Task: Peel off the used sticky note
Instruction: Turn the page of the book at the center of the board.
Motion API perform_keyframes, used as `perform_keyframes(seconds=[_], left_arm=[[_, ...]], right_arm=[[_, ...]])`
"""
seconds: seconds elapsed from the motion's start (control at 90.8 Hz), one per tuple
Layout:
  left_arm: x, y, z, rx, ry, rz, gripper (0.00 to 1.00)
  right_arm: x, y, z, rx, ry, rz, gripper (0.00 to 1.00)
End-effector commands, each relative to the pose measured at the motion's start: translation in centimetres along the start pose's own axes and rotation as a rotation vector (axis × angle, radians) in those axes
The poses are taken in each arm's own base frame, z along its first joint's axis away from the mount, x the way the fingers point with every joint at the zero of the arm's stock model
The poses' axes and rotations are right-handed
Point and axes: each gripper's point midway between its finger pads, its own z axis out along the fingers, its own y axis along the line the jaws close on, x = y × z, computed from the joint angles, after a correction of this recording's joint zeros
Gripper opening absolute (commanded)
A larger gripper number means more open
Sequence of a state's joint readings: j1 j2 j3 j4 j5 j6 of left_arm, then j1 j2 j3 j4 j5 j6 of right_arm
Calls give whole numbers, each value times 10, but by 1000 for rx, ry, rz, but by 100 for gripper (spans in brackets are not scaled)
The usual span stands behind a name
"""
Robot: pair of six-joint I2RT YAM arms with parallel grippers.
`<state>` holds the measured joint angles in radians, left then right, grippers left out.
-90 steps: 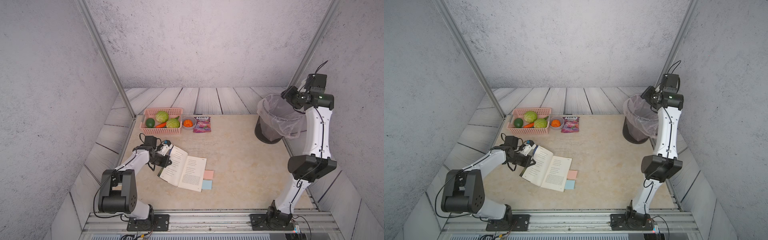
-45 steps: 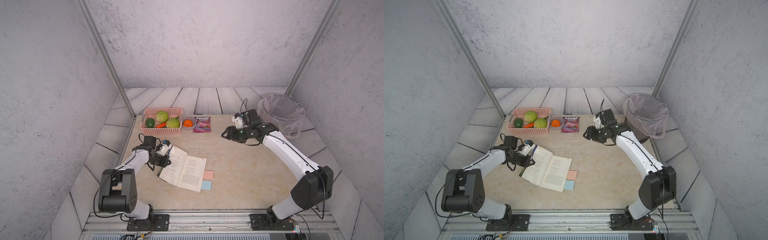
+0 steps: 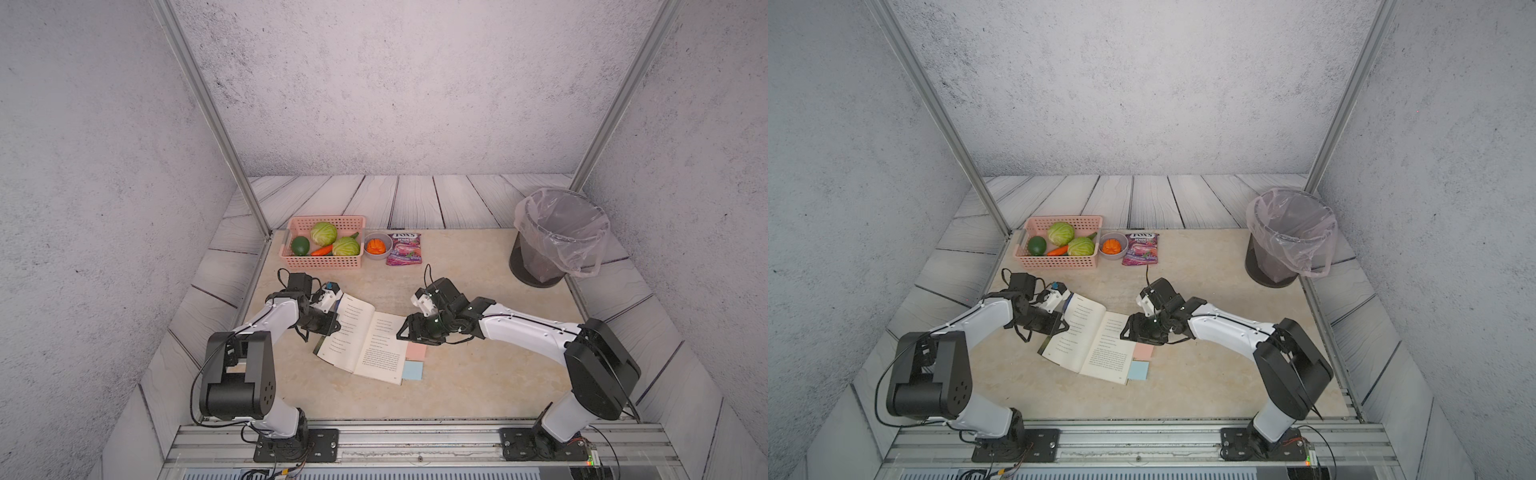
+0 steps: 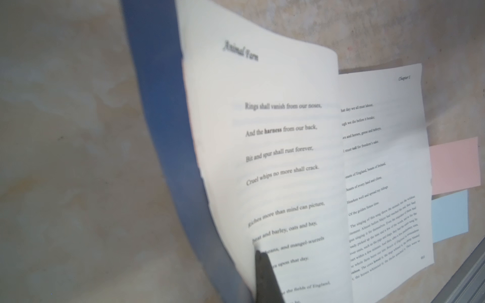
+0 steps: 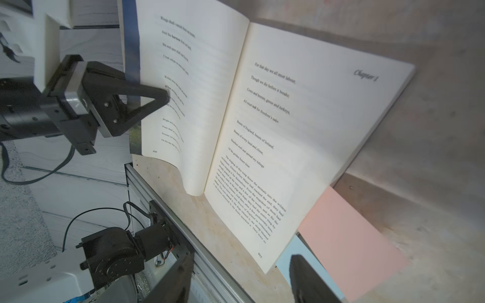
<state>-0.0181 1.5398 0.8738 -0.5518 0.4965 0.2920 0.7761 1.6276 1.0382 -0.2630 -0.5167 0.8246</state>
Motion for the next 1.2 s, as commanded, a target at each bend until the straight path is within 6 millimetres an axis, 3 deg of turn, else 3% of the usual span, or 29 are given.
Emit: perform_keyframes(seconds=[0.0,0.848,1.189], left_arm=[[15,8,4,-29,56,-12,0],[14,9,3,-27,49,-18,0],[14,9,3,-26,48,-20,0]], right_arm=[[-5,9,8,-41,-9,9,64],[12,-36,48,81,33,88,64],[13,-37,52,80,38,89,63]])
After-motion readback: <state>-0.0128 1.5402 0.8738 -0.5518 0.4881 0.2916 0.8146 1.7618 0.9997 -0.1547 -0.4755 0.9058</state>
